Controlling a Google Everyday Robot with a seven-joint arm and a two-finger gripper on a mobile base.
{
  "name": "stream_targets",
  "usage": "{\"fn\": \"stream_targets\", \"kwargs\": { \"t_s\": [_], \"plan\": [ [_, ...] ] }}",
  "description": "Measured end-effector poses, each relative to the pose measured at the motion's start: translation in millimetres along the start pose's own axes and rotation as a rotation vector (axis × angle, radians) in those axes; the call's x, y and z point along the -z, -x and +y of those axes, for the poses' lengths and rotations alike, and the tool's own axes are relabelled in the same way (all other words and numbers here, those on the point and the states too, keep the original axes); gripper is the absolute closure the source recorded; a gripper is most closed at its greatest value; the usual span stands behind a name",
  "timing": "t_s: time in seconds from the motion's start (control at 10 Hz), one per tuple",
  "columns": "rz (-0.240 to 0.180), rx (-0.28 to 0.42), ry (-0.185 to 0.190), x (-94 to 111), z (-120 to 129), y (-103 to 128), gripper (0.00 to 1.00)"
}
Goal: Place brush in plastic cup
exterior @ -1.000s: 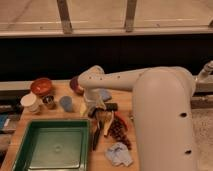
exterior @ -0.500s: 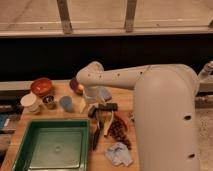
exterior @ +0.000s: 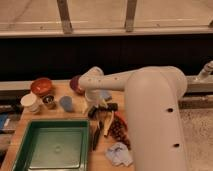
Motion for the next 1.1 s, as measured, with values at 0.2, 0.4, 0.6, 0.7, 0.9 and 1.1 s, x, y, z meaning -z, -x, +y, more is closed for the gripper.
{"fn": "stream_targets", "kwargs": {
  "t_s": [0.2, 0.4, 0.6, 0.7, 0.9, 1.1],
  "plan": [
    [0.000, -0.047, -0.017, -1, -13, -9, 0.20],
    [0.006, -0.093, -0.024, -2, -23, -26, 0.20],
    [0.028, -0.100, -0.017, -11, -16, -33, 0.20],
    [0.038, -0.095, -0.012, -15, -10, -35, 0.20],
    [0.054, -0.085, -0.013, -20, -4, -37, 0.20],
    [0.058, -0.053, -0.015, -20, 12, -37, 0.20]
  ]
}}
